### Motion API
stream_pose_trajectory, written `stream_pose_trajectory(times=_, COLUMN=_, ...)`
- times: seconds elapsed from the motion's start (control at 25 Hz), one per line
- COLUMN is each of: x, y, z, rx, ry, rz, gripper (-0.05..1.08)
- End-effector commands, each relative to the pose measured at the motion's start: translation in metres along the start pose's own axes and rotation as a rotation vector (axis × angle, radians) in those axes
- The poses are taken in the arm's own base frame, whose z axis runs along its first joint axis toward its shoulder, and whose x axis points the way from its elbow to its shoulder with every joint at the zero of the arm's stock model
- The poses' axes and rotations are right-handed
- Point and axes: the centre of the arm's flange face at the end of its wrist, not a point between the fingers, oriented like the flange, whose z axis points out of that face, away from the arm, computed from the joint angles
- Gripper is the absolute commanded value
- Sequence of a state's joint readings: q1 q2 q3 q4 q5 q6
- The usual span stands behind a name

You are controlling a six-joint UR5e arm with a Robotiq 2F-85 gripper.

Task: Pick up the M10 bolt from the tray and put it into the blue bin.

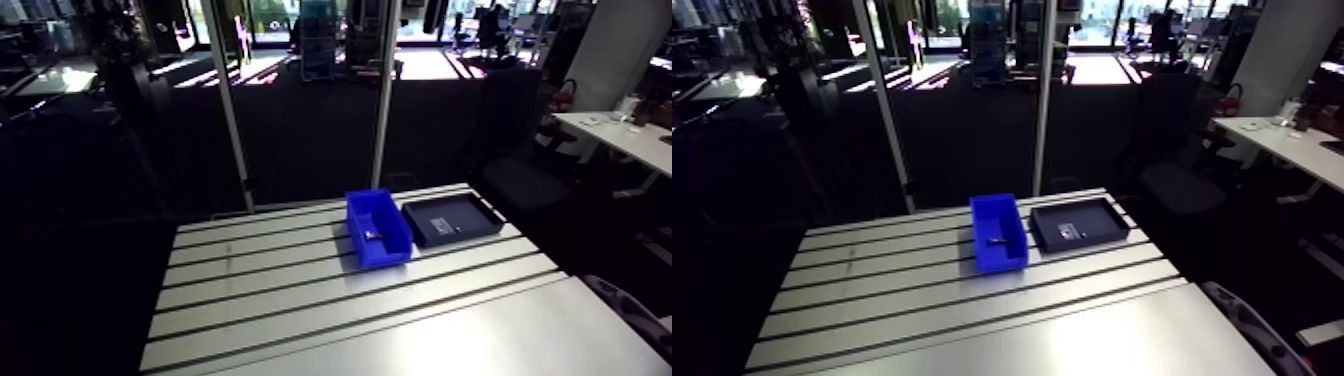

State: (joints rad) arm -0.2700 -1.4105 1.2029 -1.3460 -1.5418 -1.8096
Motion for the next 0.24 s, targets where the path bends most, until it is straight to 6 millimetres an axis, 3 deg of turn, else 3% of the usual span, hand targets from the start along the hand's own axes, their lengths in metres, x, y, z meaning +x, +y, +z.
stream_pose_trajectory(times=0.04, x=-0.0030, y=-0.0023, z=0.0025, rx=0.000, ry=-0.004, rz=-0.003, gripper=0.00)
stream_pose_trajectory(times=0.24, x=-0.0041, y=-0.0028, z=0.0044, rx=0.004, ry=-0.006, rz=-0.003, gripper=0.00)
